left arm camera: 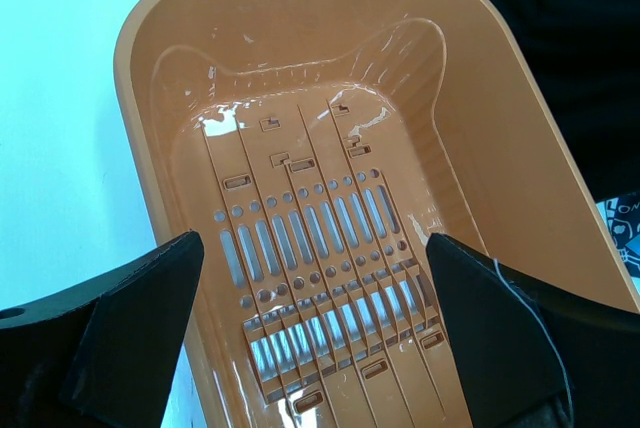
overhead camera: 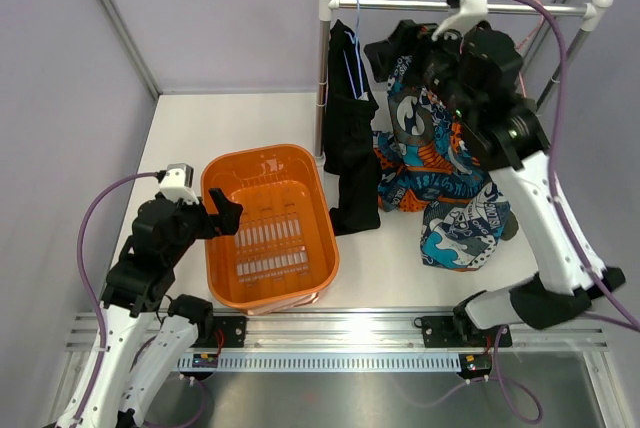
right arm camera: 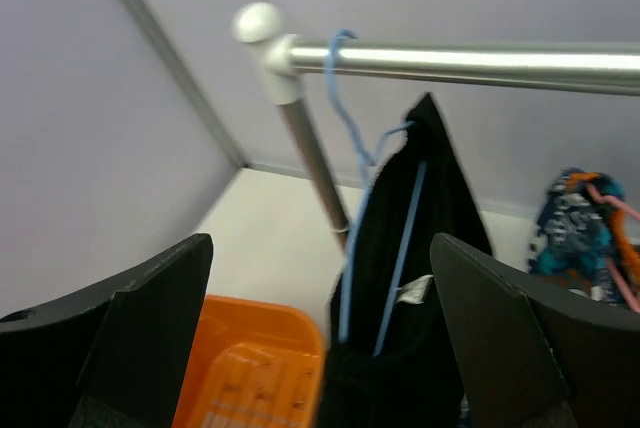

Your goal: Remove the shorts from the hanger

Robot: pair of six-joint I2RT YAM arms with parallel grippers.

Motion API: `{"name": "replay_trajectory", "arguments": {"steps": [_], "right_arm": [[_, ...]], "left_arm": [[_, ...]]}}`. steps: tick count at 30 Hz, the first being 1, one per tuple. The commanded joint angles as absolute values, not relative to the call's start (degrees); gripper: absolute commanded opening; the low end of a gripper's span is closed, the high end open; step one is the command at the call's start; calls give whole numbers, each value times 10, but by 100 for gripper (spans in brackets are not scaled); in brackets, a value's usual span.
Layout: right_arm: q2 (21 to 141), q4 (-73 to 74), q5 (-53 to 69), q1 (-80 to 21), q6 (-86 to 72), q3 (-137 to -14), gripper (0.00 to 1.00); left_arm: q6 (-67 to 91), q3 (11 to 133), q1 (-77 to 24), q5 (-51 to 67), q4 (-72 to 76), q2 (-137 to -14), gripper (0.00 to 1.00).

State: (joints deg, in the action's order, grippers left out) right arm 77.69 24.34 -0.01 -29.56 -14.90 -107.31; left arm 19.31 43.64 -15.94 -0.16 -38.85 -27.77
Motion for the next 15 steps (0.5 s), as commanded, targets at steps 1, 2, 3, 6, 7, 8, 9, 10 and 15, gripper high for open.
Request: {"name": "replay_trajectory", "arguments": {"steps": [1,2,3,6,7,8,9,10,15], "right_arm": [[848,294,-133,-303,-71,-1144,100],[882,294,-139,-304,-67,-1169,99],[897,289,-144,-304,-62,-1179,98],[936,251,-169,-308,-43,-1191,95],[942,236,-177,-308,-38,-1188,95],[947,223,-178,-309,-34,-1181,94],[955,201,-178,-309,-33,-1179,93],[960,191,-180,-310,-27,-1176,93],[983,162,-187,-312,-22,-1175,91]], "left_arm": [[185,436,-158,13,-359,-271,99],[184,436,-157,14,-358,-271,99],[185,436,-158,14,-359,-269,99],[184,436,-157,15,-359,-267,99],[184,436,-158,15,-358,-266,99],[184,435,-157,15,-358,-265,99],[184,435,-158,14,-359,-264,99],[184,435,-158,15,-359,-264,99],[183,435,-158,18,-358,-264,99]]}}
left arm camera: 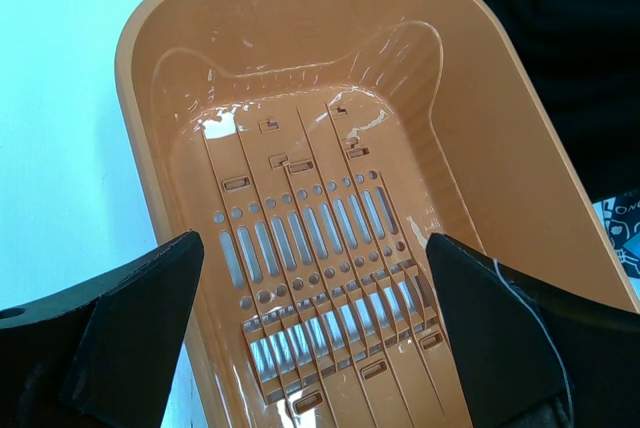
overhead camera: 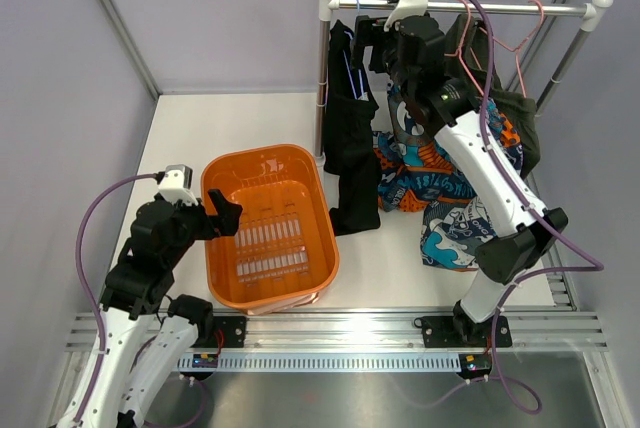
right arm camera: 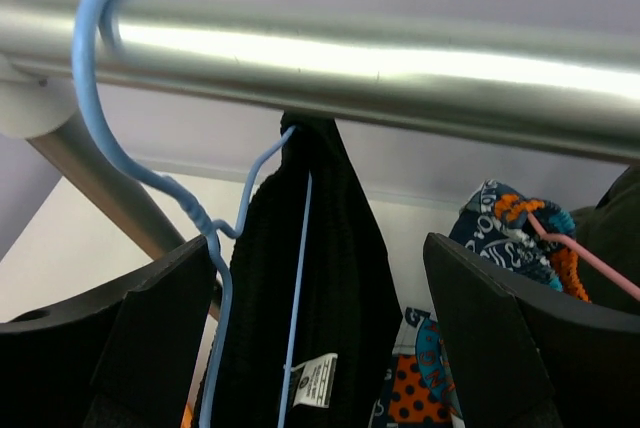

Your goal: Remove the shorts from the hanger

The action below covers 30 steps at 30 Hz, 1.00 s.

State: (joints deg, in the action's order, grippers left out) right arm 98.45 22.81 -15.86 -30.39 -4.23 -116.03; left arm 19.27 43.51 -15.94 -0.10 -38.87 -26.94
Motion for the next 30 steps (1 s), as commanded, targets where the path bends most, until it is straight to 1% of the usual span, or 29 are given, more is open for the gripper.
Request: {"name": "replay_trajectory", "arguments": {"steps": [1,6,7,20,23,24,27,28,30], "right_arm": [[984,154,-188,-311,-22,-1172,91],[1003,137,-183,-311,-24,-1174,89],[1007,140,-182,-311,-25,-1184,87],[1055,139,-184,-325,-19,-1223,73],[1062,140,-191,-330,-14,-1230,67],[1064,140,-196,-332,-12,-1232,60],[1068,140,-206,-336,-10,-1234,49],[1068,140,-206,-337,-10,-1234,42],[1071,146,-207,-337,-8,-1237,37]], "left_arm": [[183,435,-158,19,-358,-264,99],[182,434,-158,21,-358,-264,99],[182,434,-157,21,-358,-265,99],[183,434,-158,20,-358,-265,99],[183,434,-158,20,-358,-265,99],[183,434,-158,20,-359,-265,99],[182,434,-158,21,-357,-265,99],[182,434,-158,20,-358,-264,99],[182,434,-158,21,-358,-265,99]]}}
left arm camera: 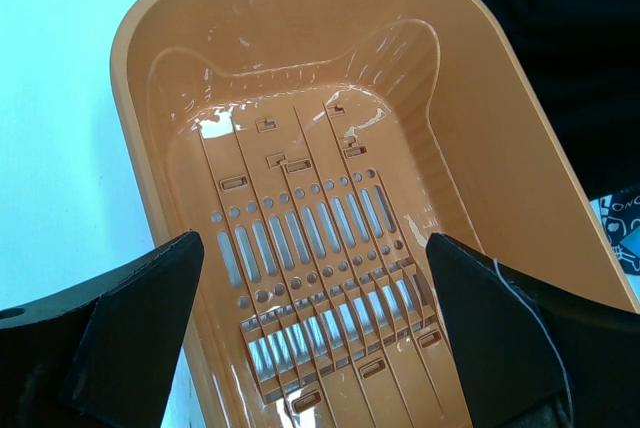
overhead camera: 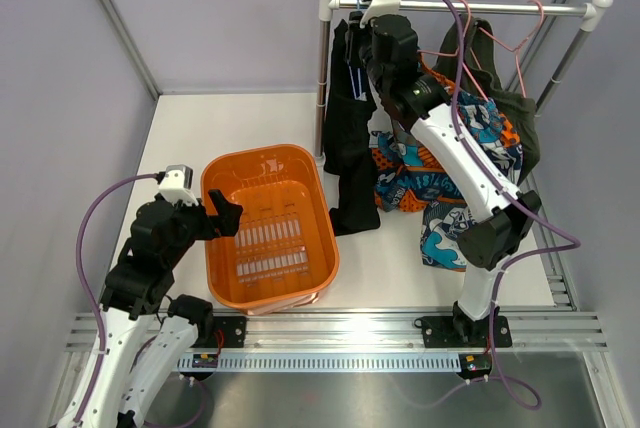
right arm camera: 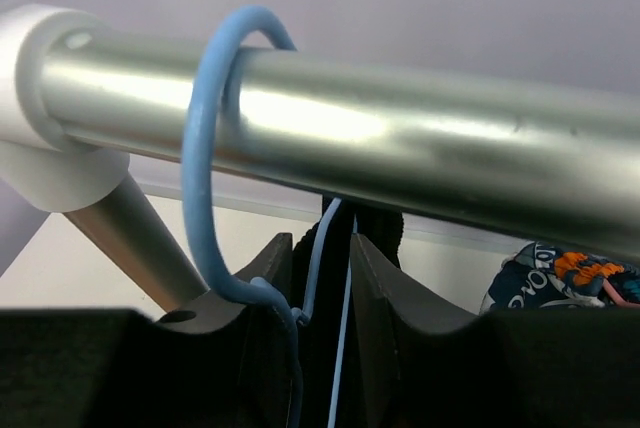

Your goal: Remove the shorts from the hanger

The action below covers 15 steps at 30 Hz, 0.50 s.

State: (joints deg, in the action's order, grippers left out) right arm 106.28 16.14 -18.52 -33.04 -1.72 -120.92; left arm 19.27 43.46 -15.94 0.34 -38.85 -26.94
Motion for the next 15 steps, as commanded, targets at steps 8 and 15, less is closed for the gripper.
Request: {"name": "replay_trajectory", "arguments": {"steps": [8,15], "right_arm": [[1063,163,-227,-345,-4,-1238,0],[1033,175,-250,-351,27,-1257,0]], "left_arm": [[182,434,-158,22,-357,-263,99],[181,434,-158,22,-357,-263,99]]}}
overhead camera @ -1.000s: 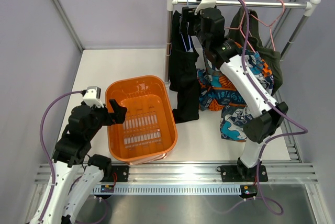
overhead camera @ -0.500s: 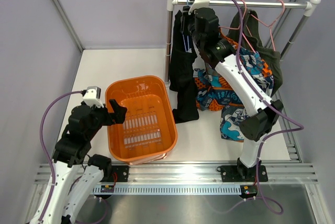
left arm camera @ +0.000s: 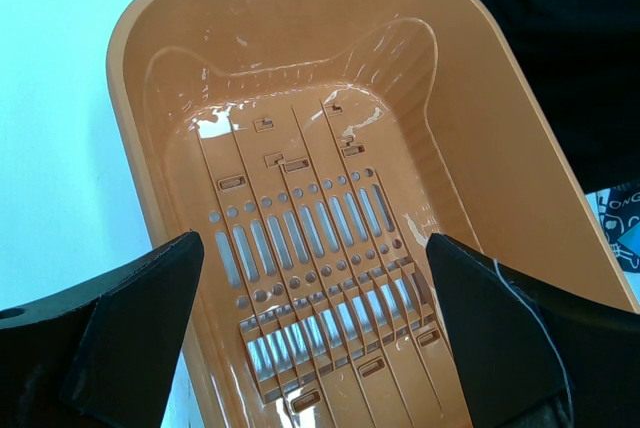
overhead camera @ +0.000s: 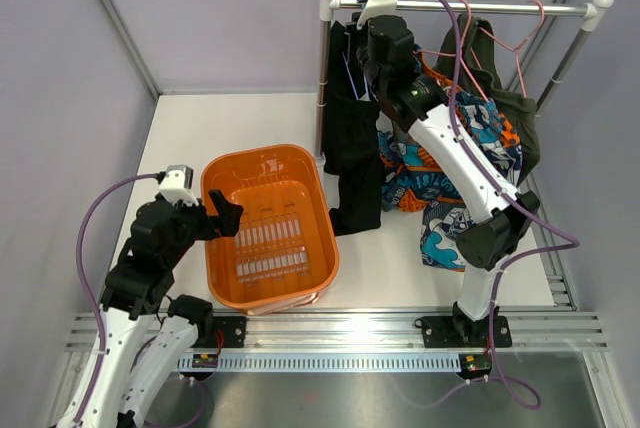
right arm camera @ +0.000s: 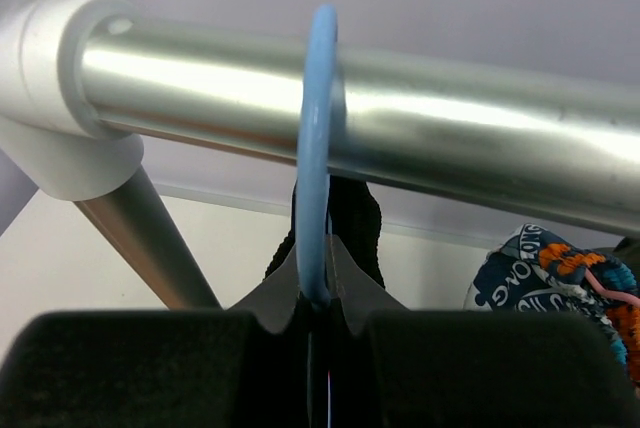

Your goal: Remove the shorts from the hanger

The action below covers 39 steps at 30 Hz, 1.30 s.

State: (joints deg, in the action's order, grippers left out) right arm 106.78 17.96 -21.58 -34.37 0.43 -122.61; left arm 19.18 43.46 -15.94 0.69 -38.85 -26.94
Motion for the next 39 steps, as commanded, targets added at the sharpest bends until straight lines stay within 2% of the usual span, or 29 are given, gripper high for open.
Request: {"name": "replay_trajectory", "arguments": {"steps": [1,9,13,19,24,28,32,35,39], "right_arm": [[1019,173,-254,-351,31,-1252,0],[939,153,-245,-351,27,-1183,0],[875,148,-245,-351,17,-1107,0],[760,200,-229,-353,-25,-985,0],[639,233,-216,-357,-70,-862,0],[581,273,-200,-367,-114,-813,0],[566,301,-209,-399,-133,-793,0],[573,315,-225,-424,-138,-797,0],[588,336,-262,-463,-140,-812,0]], "left_arm": [[181,434,-158,23,-357,-263,99],[180,434,-158,23,-356,-263,99],[179,434,-158,31,-355,-265,99],[169,428,-158,113,-322,-259,99],[229,437,-171,194,-252,-315,99],[251,486,-280,83,-216,-379,99],[258,566,-453,-80,-185,-478,99],[250,624,-526,-161,-153,-560,99],[252,673,-548,-178,-100,-644,96]]}}
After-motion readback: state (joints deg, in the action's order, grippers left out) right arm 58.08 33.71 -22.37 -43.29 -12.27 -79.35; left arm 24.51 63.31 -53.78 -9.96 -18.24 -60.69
